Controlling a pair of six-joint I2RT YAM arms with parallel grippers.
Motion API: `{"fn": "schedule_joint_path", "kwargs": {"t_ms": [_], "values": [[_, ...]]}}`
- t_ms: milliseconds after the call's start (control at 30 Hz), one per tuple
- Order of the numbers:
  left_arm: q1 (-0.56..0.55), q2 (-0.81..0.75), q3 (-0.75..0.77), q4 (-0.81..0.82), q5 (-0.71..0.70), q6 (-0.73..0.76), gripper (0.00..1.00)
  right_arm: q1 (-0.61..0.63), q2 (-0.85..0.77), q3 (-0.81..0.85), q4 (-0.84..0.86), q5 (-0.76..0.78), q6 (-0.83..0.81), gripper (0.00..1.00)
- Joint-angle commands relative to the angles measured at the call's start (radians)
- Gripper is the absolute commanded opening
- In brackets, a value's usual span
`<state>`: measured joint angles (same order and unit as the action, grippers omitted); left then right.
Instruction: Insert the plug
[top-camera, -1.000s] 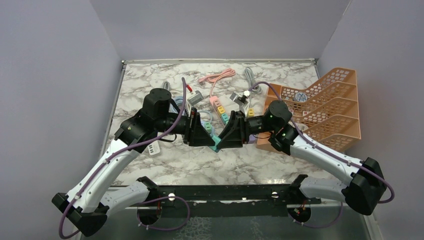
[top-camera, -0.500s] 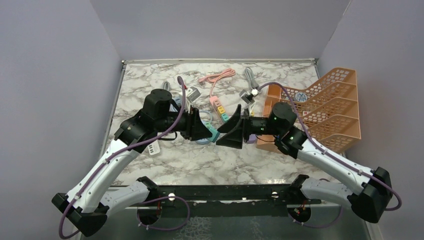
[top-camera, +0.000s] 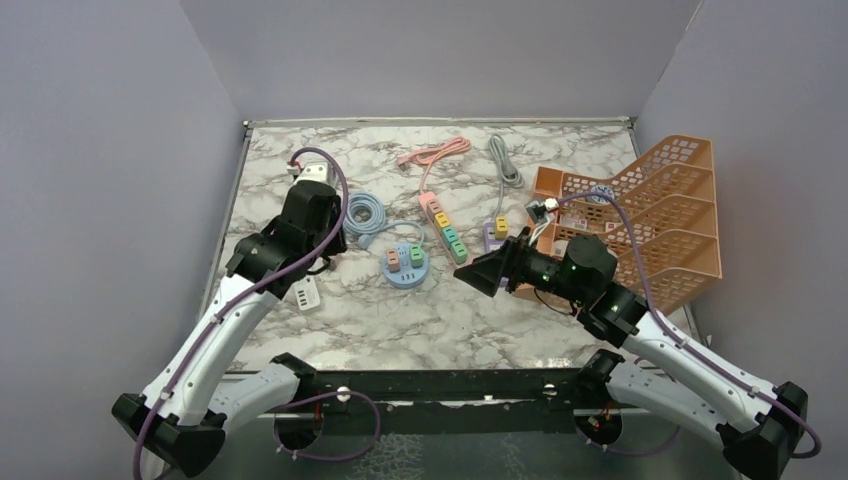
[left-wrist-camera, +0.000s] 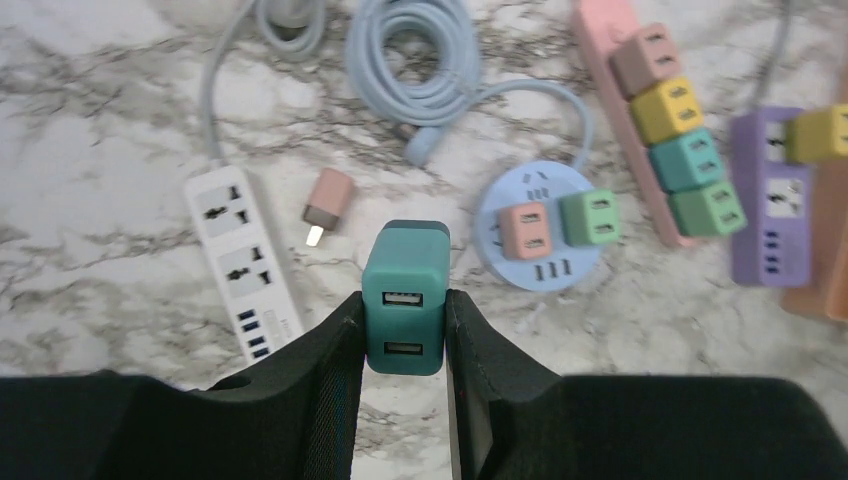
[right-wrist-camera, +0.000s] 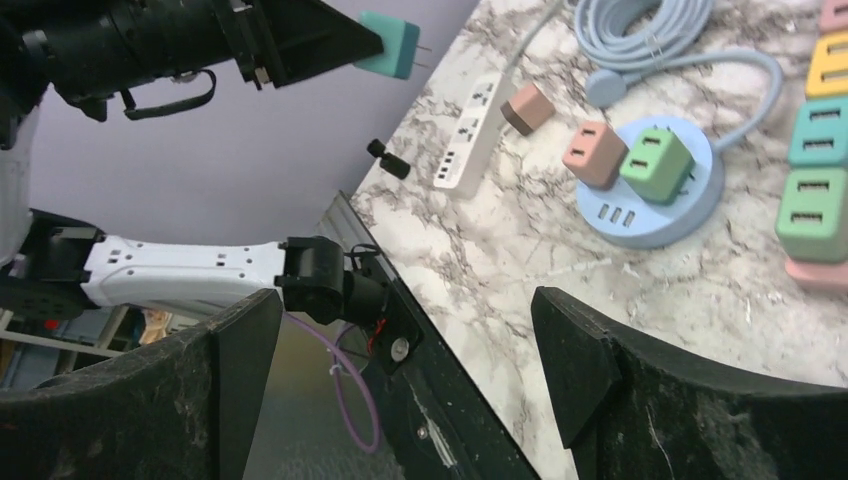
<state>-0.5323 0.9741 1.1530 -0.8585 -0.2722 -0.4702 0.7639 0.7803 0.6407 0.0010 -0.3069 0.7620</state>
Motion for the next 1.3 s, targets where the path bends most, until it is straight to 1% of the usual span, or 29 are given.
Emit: {"fn": "schedule_joint_path", "kwargs": {"t_ms": [0,100,200,300,400,533,667,900,1167,1267], "values": [[0.090,0.026,-0.080,0.004,-0.178,-0.033,0.00,0.000,-0.032,-0.051,-0.031,0.060,0.066,0.94],[0.163,0.073,-0.148,0.085,-0.140,-0.041,0.00,-0.001,-0.030,-0.078,-0.018,0.054,0.104,0.92],[0.257,0.123,-0.195,0.150,-0.056,-0.043,0.00,-0.001,-0.018,-0.101,-0.004,0.018,0.140,0.89],[0.333,0.161,-0.230,0.208,-0.013,-0.041,0.00,0.000,-0.017,-0.122,0.001,-0.017,0.168,0.87],[0.389,0.209,-0.232,0.226,0.002,-0.030,0.00,0.000,-0.026,-0.139,0.015,-0.040,0.160,0.87],[0.446,0.251,-0.239,0.244,0.006,-0.013,0.00,-0.001,-0.043,-0.134,-0.026,-0.016,0.131,0.87],[0.507,0.275,-0.239,0.263,0.049,0.018,0.00,-0.001,-0.042,-0.125,-0.058,-0.002,0.115,0.87],[0.557,0.301,-0.217,0.261,0.091,0.085,0.00,-0.001,-0.027,-0.129,-0.109,0.040,0.089,0.86],[0.563,0.339,-0.230,0.268,0.164,0.106,0.00,0.000,-0.032,-0.104,-0.318,0.230,-0.012,0.84],[0.564,0.357,-0.222,0.270,0.151,0.117,0.00,0.000,-0.047,-0.096,-0.384,0.301,-0.044,0.84]]}}
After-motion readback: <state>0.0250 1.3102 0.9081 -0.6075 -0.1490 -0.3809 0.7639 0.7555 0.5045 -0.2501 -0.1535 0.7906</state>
